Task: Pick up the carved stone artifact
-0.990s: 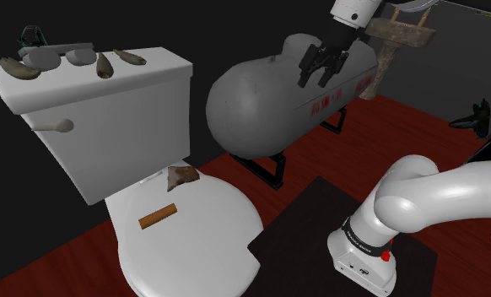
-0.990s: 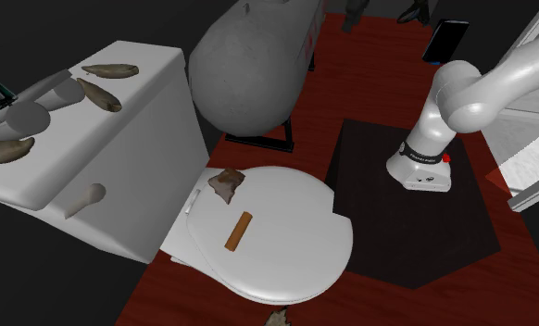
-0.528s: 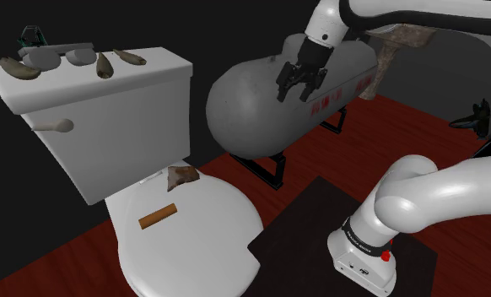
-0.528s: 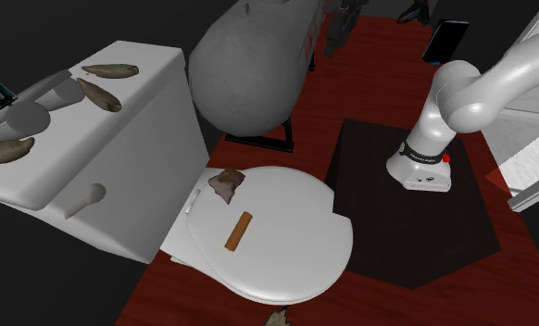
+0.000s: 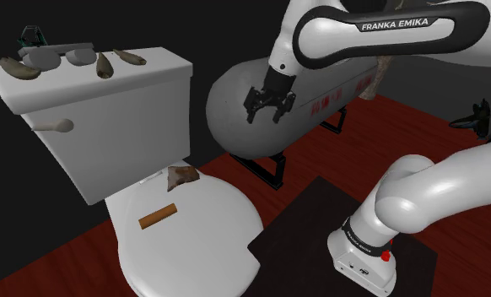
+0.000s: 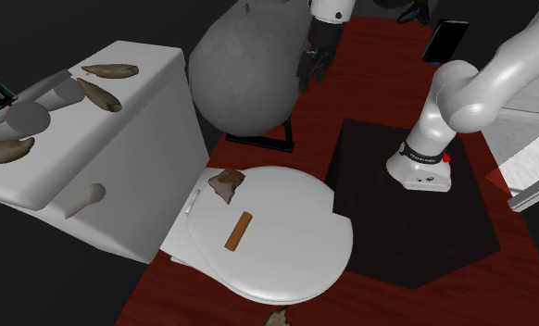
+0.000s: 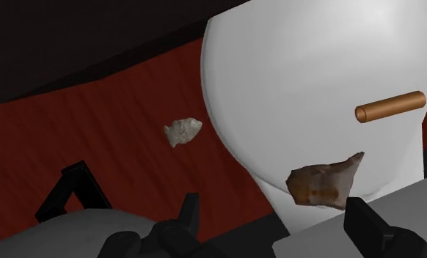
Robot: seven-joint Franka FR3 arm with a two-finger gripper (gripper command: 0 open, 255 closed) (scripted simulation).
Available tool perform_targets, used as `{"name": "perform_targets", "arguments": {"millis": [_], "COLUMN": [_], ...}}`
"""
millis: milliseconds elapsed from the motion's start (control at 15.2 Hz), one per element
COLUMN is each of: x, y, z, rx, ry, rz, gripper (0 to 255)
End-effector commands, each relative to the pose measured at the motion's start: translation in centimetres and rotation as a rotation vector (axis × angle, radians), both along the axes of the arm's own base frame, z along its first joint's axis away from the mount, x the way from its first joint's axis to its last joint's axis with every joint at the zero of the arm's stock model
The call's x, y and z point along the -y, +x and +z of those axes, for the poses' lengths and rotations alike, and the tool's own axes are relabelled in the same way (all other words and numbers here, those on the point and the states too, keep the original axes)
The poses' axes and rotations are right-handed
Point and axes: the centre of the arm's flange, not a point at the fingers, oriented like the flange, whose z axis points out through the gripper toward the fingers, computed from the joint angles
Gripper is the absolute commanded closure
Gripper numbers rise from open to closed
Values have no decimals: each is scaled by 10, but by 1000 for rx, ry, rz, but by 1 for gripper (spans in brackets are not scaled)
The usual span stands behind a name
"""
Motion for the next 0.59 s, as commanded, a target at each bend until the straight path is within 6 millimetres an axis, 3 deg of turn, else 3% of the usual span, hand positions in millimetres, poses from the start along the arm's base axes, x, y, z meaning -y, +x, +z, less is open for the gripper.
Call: {"name": "perform_targets", "arguments": {"millis": [0, 528], "x": [-15, -70], "y": [13, 64], "z": [-19, -94], "rx": [-7, -41], "ry": [6, 28], "rz": [-27, -127], "gripper": [0, 0]}}
